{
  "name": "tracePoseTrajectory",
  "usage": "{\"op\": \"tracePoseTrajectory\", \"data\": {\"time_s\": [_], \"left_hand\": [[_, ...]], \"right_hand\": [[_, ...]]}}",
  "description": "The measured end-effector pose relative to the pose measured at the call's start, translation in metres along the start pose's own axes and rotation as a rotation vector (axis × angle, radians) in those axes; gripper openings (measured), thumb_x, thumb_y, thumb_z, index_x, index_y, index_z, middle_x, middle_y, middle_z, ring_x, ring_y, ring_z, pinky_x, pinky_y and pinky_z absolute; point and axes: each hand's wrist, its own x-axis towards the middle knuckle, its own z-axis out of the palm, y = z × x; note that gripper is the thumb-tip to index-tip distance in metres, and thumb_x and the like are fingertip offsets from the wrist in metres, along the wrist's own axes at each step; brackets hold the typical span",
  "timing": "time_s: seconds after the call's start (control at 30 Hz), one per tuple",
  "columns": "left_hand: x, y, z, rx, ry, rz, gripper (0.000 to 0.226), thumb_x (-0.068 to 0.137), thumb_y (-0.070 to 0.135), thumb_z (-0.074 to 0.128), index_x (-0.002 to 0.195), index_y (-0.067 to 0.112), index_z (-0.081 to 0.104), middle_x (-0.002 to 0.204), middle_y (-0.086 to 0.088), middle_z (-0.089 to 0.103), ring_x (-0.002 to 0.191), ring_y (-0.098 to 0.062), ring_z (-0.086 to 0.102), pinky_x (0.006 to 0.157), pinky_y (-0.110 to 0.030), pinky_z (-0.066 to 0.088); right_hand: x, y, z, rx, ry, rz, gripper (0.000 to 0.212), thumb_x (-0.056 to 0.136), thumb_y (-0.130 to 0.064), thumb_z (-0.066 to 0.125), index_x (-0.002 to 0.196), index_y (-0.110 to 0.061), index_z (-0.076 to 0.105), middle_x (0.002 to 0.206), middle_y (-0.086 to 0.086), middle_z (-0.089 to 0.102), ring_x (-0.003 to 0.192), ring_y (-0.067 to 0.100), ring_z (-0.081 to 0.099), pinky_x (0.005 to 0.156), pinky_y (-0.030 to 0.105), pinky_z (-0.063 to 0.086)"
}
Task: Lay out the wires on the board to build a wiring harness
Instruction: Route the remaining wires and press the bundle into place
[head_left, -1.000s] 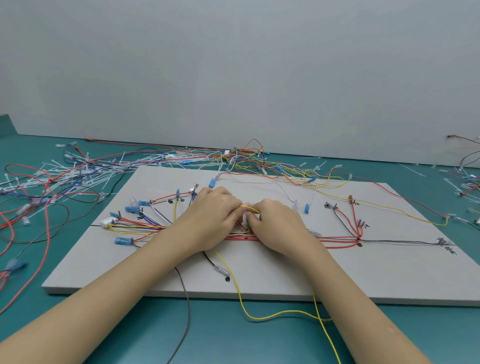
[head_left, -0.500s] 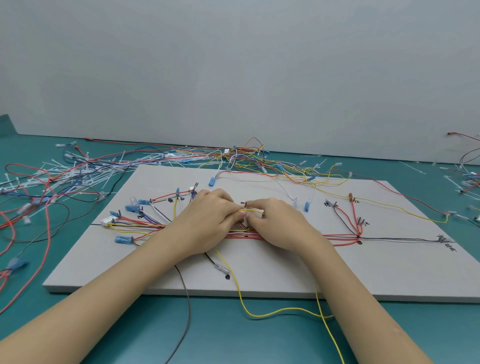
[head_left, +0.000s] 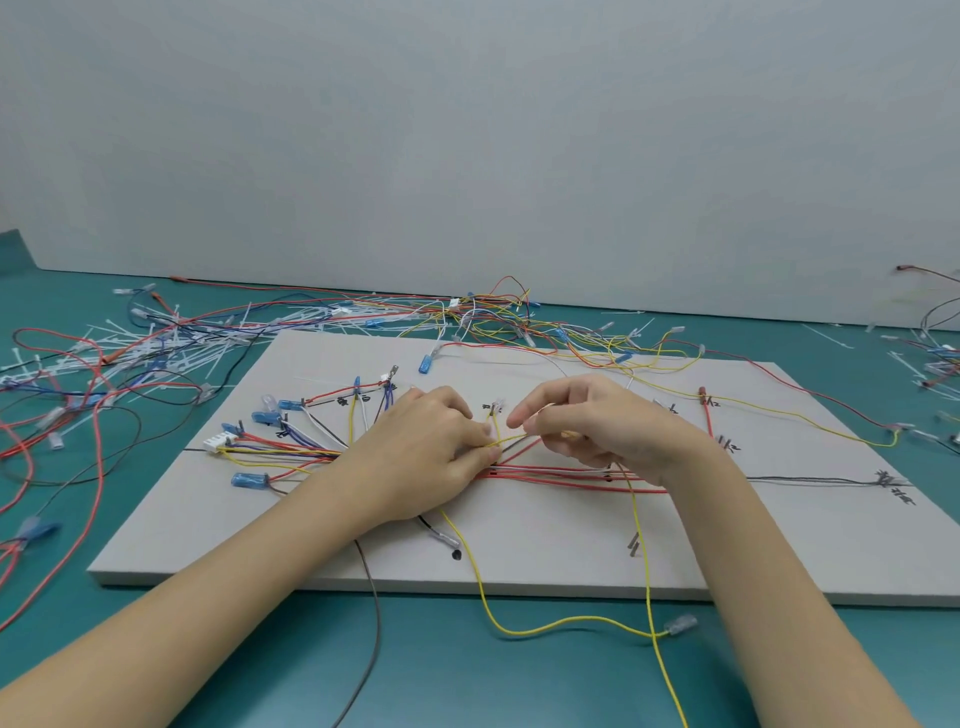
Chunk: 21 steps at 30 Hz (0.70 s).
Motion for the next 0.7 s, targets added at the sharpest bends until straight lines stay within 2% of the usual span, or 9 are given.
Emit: {"op": "tracePoseTrajectory", "data": {"time_s": [0.13, 0.23, 0.33, 0.43, 0.57, 0.7], "left_hand": [[-0.001, 0.001, -0.002, -0.047, 0.009, -0.009, 0.029, 0.095, 0.044, 0.050, 0.110, 0.035, 0.072, 0.105, 0.013, 0.068, 0.107, -0.007, 0.050, 0.085, -0.029, 0.033], [-0.001, 0.000, -0.002, -0.086, -0.044, -0.050, 0.044, 0.089, 0.046, 0.036, 0.101, 0.029, 0.075, 0.111, 0.017, 0.068, 0.108, -0.003, 0.047, 0.091, -0.031, 0.037], [0.002, -0.003, 0.000, -0.095, -0.065, -0.077, 0.052, 0.092, 0.048, 0.029, 0.096, 0.022, 0.074, 0.107, 0.011, 0.071, 0.108, -0.004, 0.047, 0.094, -0.035, 0.040], [0.004, -0.005, 0.004, -0.110, -0.043, -0.072, 0.042, 0.098, 0.044, 0.041, 0.093, 0.020, 0.075, 0.104, 0.011, 0.072, 0.104, -0.009, 0.049, 0.089, -0.034, 0.044], [0.003, -0.011, 0.007, -0.258, -0.049, -0.074, 0.025, 0.094, 0.044, 0.055, 0.097, 0.030, 0.076, 0.109, 0.020, 0.069, 0.102, -0.006, 0.048, 0.089, -0.035, 0.046], [0.004, -0.015, 0.009, -0.307, -0.015, -0.100, 0.023, 0.090, 0.048, 0.059, 0.098, 0.034, 0.076, 0.112, 0.020, 0.068, 0.104, -0.001, 0.047, 0.090, -0.037, 0.048]], "right_hand": [[0.000, 0.004, -0.005, -0.009, -0.044, 0.047, 0.011, 0.089, -0.010, 0.063, 0.097, -0.015, 0.067, 0.054, 0.001, 0.052, 0.039, 0.009, 0.022, 0.037, 0.016, 0.019], [-0.002, 0.007, -0.009, -0.048, -0.102, 0.107, 0.011, 0.090, -0.010, 0.061, 0.099, -0.015, 0.064, 0.056, 0.005, 0.055, 0.038, 0.009, 0.024, 0.037, 0.018, 0.016], [-0.002, 0.010, -0.011, -0.115, -0.105, 0.175, 0.011, 0.089, -0.008, 0.058, 0.096, -0.016, 0.060, 0.058, 0.007, 0.056, 0.039, 0.010, 0.024, 0.038, 0.021, 0.015], [-0.002, 0.011, -0.012, -0.108, -0.080, 0.197, 0.011, 0.088, -0.003, 0.055, 0.091, -0.014, 0.055, 0.058, 0.010, 0.056, 0.037, 0.010, 0.023, 0.037, 0.020, 0.015], [-0.003, 0.012, -0.015, -0.128, -0.060, 0.204, 0.013, 0.087, -0.001, 0.055, 0.088, -0.013, 0.054, 0.058, 0.011, 0.059, 0.034, 0.011, 0.025, 0.036, 0.019, 0.016], [-0.003, 0.011, -0.016, -0.134, -0.010, 0.165, 0.012, 0.087, 0.001, 0.057, 0.089, -0.011, 0.056, 0.057, 0.010, 0.061, 0.035, 0.011, 0.027, 0.034, 0.016, 0.019]]}}
